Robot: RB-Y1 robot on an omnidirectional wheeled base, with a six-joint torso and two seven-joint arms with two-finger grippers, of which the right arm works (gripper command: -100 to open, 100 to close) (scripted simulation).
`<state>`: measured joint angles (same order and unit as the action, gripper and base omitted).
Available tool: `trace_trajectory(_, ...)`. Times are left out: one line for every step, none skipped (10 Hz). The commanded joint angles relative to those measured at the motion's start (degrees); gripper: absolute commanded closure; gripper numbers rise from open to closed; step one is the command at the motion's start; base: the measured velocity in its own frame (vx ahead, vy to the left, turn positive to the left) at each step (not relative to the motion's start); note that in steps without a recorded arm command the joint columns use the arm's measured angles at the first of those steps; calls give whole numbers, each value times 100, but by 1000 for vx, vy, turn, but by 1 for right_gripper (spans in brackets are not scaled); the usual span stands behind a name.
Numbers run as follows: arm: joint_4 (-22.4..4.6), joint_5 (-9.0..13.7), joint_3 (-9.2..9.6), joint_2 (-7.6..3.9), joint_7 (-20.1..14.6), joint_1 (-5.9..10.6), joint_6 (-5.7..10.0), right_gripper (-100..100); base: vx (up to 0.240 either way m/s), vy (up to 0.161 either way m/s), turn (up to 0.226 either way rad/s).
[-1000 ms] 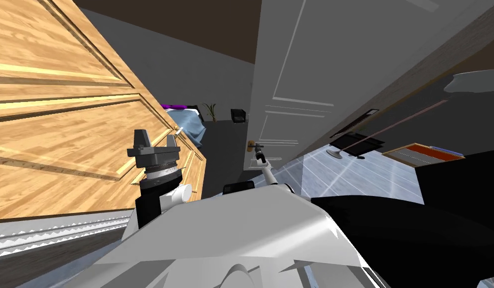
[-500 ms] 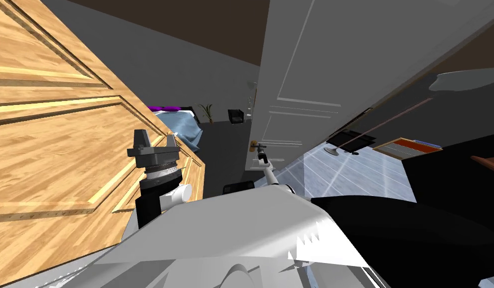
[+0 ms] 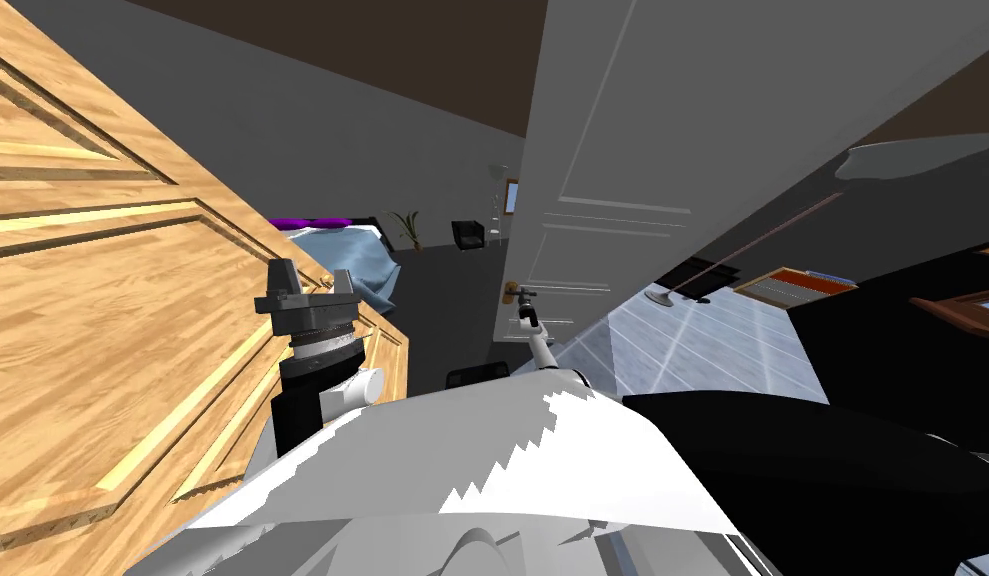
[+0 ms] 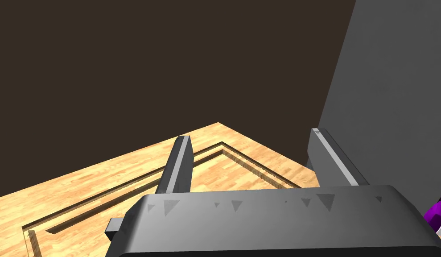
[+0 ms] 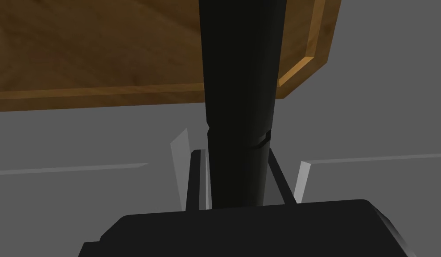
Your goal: Push the door open
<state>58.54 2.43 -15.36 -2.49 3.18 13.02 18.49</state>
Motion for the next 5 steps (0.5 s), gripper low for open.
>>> trace_trajectory(49,8,-42,40,11,16,-9,100,149,80,-46)
trace_trajectory(44,8,-42,5,3,-12,-19,100,69,27,-40)
trace_trajectory(63,22,-112,-37,13,-14,-20,100,112,30,-39)
trace_trajectory(65,28,-144,-53,19,-18,-20,100,183,32,-42)
trace_trajectory(68,35,-186,-72,27,-23,-21,100,202,19,-41)
